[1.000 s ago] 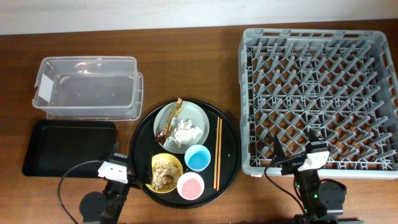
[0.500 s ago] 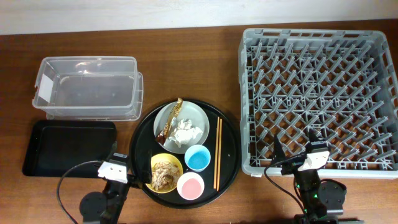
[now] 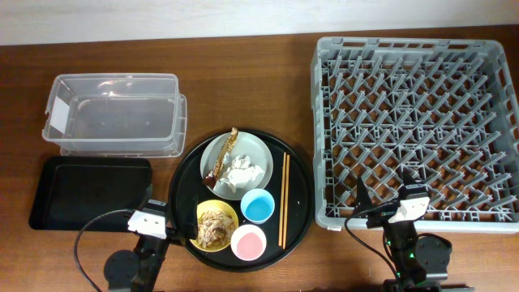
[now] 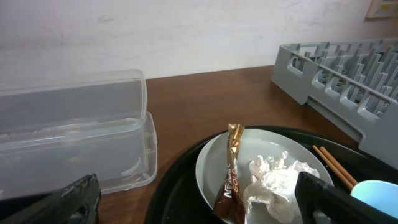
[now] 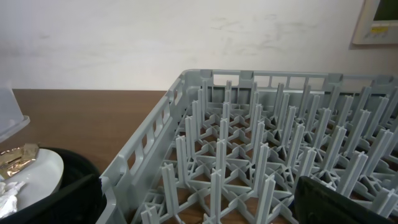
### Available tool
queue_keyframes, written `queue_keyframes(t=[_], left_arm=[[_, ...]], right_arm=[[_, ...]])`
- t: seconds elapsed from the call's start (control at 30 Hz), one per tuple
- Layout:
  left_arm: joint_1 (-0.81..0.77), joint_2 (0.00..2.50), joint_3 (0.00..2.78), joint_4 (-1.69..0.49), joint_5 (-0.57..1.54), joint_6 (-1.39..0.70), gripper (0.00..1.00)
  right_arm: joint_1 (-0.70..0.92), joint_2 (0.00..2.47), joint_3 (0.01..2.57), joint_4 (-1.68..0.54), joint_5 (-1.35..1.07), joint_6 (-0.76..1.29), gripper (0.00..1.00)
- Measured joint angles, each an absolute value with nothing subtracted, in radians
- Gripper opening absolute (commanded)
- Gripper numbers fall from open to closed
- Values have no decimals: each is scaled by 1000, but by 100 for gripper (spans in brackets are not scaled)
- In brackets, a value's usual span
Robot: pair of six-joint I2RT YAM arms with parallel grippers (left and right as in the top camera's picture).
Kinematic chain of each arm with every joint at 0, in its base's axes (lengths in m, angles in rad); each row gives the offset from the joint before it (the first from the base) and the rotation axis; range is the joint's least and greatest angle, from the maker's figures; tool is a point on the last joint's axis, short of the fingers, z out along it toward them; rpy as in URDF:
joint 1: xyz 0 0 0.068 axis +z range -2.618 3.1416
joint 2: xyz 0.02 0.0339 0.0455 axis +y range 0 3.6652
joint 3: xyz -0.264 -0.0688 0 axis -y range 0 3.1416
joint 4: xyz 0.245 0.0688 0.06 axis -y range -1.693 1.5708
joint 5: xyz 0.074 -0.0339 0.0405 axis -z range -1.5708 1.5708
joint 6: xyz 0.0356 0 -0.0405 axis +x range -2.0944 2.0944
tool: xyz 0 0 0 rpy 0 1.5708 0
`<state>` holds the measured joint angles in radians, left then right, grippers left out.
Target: Sort waste into correct bins and load items into the dishwasher rack
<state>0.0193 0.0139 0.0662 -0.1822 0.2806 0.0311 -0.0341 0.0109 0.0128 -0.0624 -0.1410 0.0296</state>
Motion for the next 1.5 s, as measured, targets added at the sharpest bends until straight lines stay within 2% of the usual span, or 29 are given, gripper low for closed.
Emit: queue_keyframes(t=[0.43,0.63,0.73,0.77,0.87,1.03,1.13,1.17,1.2,1.27,1.33,1.5], left_arm=[[19,14,65,-143,286,30,100],[19,14,64,-101,665,-1,99],[19,12,79,73,799,-113,99],[19,12,95,70,815,-139,99],[19,98,324,-78,855,-213,100],[19,515,811,-708,885,-181,99],[19,750,966,-820,914,-146,98],[19,802,969,-830,931,-146,81],[18,839,971,-853,936,-146,73],[-27,925,980,-984,851,-154,71],[-175,992,980,-1131,641,-183,69],[-624,1082,877,-1110,217,-410,69]], right_arm=[[-34,11,12,-49,-149,30,99],[-34,11,12,-17,-548,264,99],[-34,12,51,4,-715,337,99],[-34,14,92,-25,-735,346,99],[-34,80,374,-219,-743,358,98],[-34,464,837,-812,-682,231,98],[-34,643,954,-921,-653,189,99],[-34,678,960,-948,-651,181,99],[-34,721,962,-985,-649,178,99],[-34,778,964,-1019,-647,175,99],[-34,829,964,-1032,-647,175,99],[-34,868,964,-1040,-648,171,99]])
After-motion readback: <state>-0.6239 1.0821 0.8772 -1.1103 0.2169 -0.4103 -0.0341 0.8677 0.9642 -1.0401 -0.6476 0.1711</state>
